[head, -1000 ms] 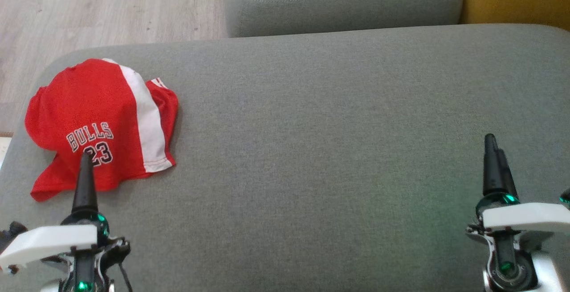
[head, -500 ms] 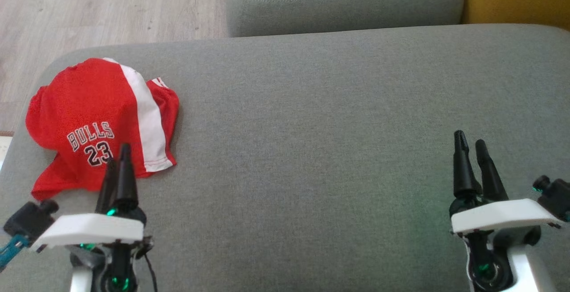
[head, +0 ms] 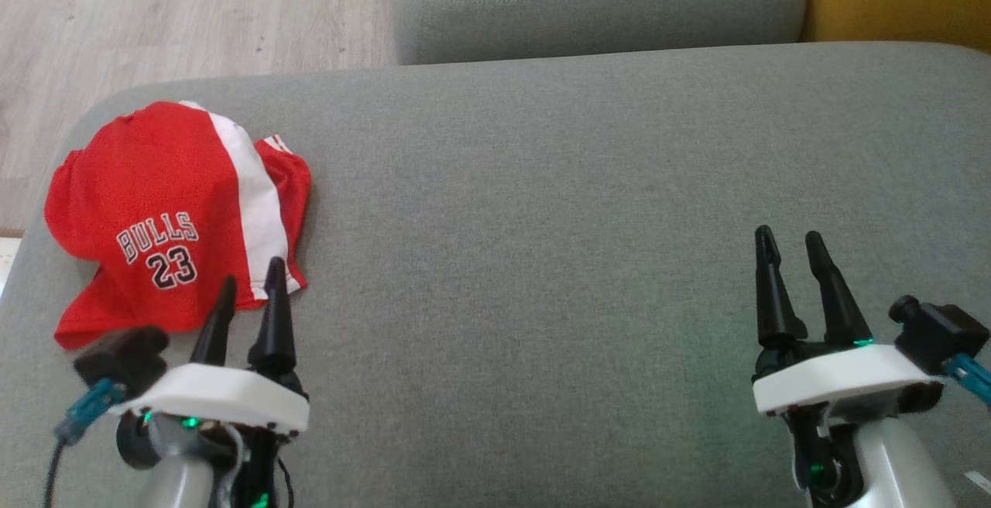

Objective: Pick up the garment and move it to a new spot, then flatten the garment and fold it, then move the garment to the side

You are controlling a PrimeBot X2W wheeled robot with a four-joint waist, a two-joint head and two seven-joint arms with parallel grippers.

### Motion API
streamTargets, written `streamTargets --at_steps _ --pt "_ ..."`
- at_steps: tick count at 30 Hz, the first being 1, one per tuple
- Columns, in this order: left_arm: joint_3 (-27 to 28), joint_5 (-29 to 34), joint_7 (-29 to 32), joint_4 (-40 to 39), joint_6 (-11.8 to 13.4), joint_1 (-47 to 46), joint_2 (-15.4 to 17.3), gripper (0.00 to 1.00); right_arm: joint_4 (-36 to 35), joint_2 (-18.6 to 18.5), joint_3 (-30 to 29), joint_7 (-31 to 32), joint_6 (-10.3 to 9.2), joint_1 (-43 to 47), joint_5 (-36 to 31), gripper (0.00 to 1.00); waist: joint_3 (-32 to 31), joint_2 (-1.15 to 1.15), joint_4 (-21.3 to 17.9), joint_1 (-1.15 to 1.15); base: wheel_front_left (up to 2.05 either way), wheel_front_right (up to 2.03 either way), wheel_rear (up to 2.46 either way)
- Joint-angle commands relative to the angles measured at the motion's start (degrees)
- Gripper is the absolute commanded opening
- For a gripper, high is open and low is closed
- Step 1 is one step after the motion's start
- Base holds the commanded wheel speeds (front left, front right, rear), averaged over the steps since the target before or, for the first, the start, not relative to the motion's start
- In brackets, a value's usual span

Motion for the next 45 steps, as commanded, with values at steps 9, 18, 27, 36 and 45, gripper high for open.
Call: streamTargets --at_steps 9,18,27,36,45 --pt "-5.83 7.16 -1.99 -2.46 5.64 -3.84 5.26 1.0 -2.33 -0.38 1.8 -2.13 -0.03 -3.28 -9.24 1.0 -0.16 0.0 -0.03 0.0 0.0 0.0 0.0" --pt "-12.37 13.54 -3.5 -2.2 10.32 -5.47 8.75 1.0 -2.91 -0.41 2.94 -3.65 -0.04 -3.49 -16.85 1.0 -0.29 0.0 0.02 0.0 0.0 0.0 0.0" --pt "-18.51 19.11 -5.01 -2.13 14.45 -6.99 11.36 1.0 -3.23 -0.44 4.37 -5.17 -0.04 -3.56 -23.76 1.0 -0.48 0.0 0.22 0.0 0.0 0.0 0.0" --pt "-12.79 15.45 -6.51 -7.6 11.96 -4.67 7.34 1.0 -4.17 -0.47 3.9 -6.69 -0.05 -2.56 -19.18 1.0 -0.33 0.0 0.48 0.0 0.0 0.0 0.0" --pt "-5.13 19.09 -8.02 -3.55 0.8 -0.41 0.75 1.0 0.29 -0.5 3.45 -8.21 -0.05 -1.4 -9.43 1.0 -0.78 0.0 0.49 0.0 0.0 0.0 0.0"
